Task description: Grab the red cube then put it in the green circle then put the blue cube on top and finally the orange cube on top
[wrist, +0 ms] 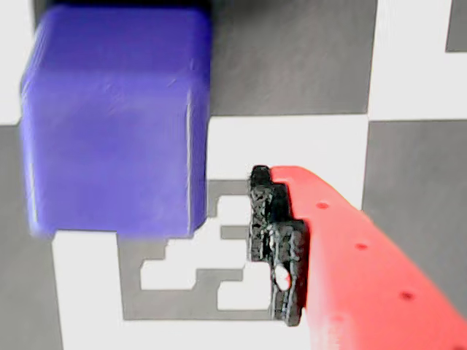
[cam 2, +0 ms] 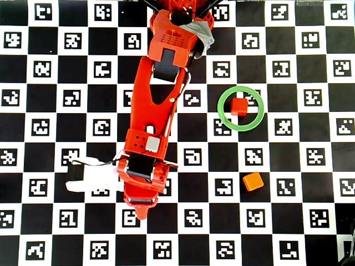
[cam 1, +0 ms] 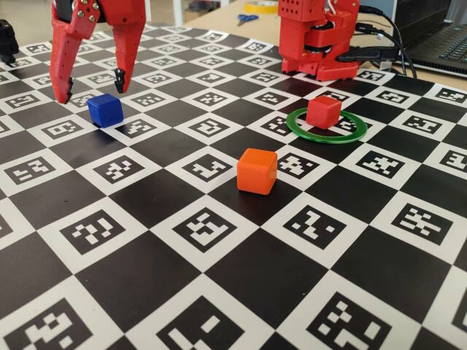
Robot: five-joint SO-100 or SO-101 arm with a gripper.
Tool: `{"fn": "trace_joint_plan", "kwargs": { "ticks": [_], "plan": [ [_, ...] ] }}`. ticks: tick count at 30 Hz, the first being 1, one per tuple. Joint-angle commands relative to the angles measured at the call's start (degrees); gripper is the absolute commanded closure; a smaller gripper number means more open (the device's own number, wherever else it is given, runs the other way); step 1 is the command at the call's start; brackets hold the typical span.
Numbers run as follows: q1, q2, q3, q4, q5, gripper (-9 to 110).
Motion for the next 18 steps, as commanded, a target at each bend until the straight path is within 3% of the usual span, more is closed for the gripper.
{"fn": "trace_joint_plan", "kwargs": {
  "ticks": [1,18],
  "plan": [
    [0.09,1.58,-0.62,-1.05,0.26,62],
    [0.88,-0.79,-1.41,-2.99,-0.18,63]
  ]
}}
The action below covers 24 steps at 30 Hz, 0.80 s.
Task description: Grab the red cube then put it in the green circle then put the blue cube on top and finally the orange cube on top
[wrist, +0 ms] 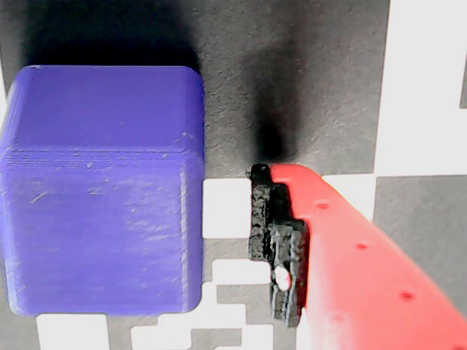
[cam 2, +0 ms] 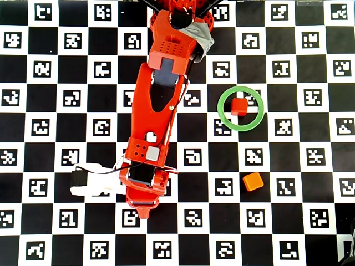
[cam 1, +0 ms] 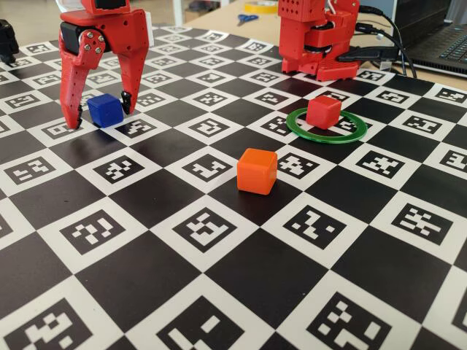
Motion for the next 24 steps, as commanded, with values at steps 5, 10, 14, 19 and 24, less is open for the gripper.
{"fn": "trace_joint_plan", "kwargs": {
  "ticks": [5,10,14,19,24],
  "plan": [
    [0.53,2.2,-1.58,-1.05,0.26,67],
    [0.44,2.2,-1.58,-1.23,0.97,76],
    [0.44,2.46,-1.58,-1.41,1.41,81],
    [0.53,2.99,-1.41,-1.85,2.46,86],
    [0.62,3.87,-1.32,-1.93,4.48,86]
  ]
}}
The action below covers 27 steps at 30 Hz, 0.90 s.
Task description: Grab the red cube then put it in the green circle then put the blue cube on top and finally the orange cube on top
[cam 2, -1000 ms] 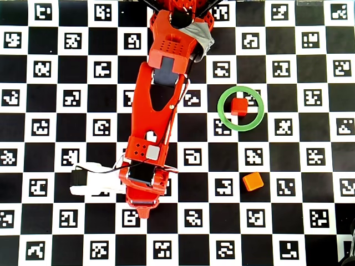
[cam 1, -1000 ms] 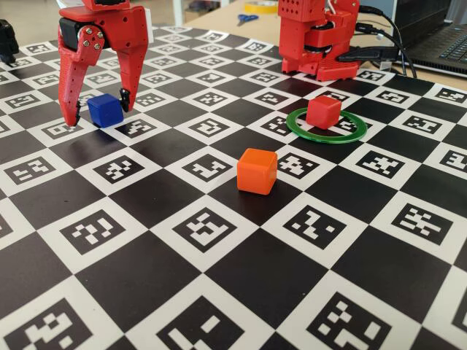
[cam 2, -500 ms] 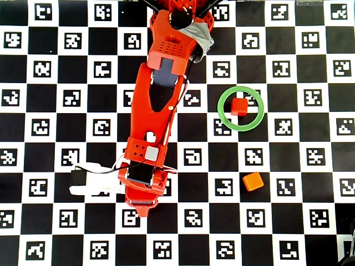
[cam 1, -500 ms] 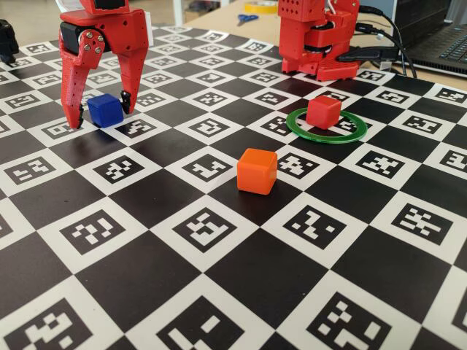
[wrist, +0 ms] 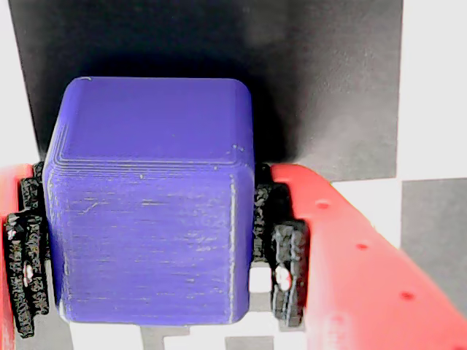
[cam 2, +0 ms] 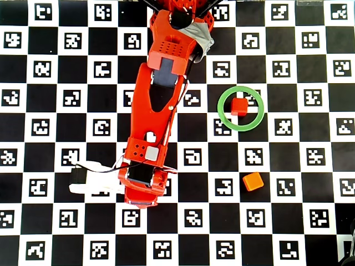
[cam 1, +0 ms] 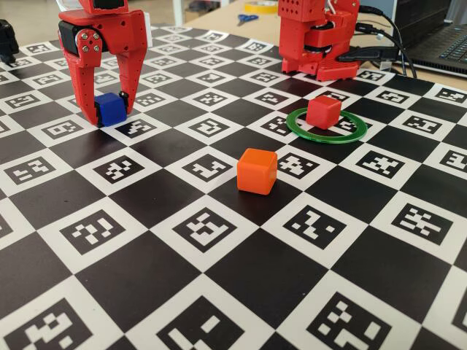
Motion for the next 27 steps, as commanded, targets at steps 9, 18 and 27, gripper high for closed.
{"fn": "trace_joint_plan", "kwargs": {
  "ticks": [9,18,27],
  "plan": [
    [0.44,7.82,0.88,0.44,0.44,88],
    [-0.97,18.02,-0.18,10.11,4.48,91],
    [-6.68,34.63,5.27,20.48,8.44,91]
  ]
}}
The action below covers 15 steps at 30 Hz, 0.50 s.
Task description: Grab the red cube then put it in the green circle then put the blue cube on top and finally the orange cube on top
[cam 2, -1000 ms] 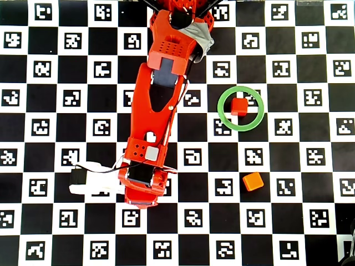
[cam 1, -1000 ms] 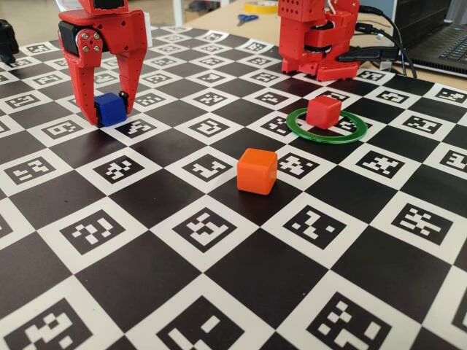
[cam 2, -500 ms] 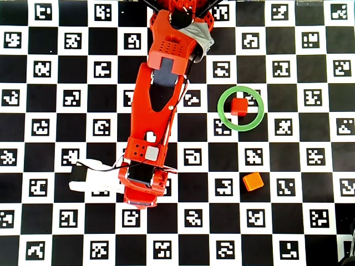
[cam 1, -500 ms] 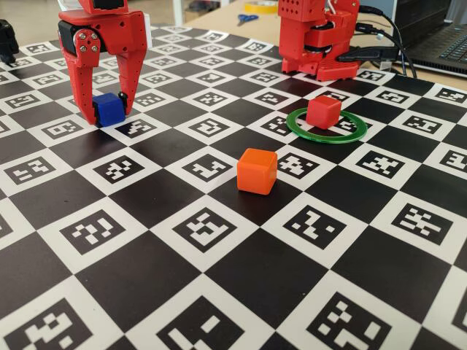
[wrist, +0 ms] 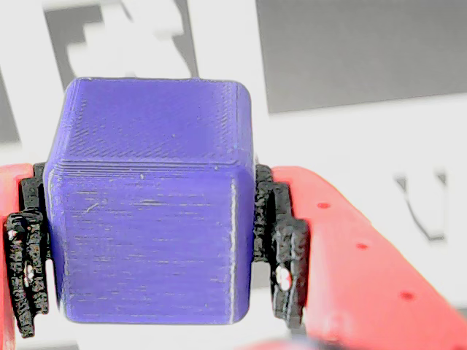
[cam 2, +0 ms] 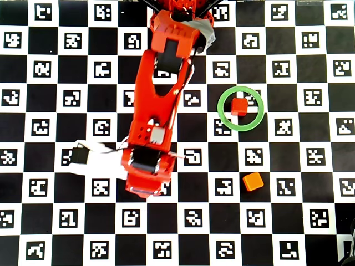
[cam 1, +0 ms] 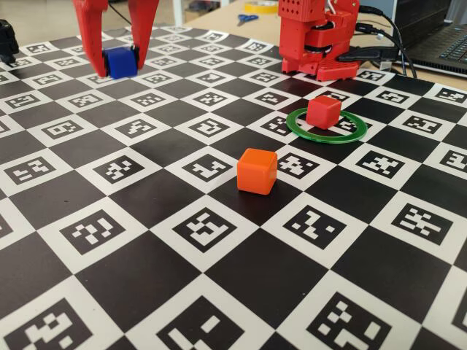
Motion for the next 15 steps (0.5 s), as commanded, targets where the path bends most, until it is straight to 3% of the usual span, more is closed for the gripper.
{"fn": "trace_joint_plan", "kwargs": {
  "ticks": [1,15],
  "plan": [
    [-3.43,15.03,2.2,3.69,2.2,91],
    [-13.1,36.04,21.27,5.27,17.4,90]
  ]
}}
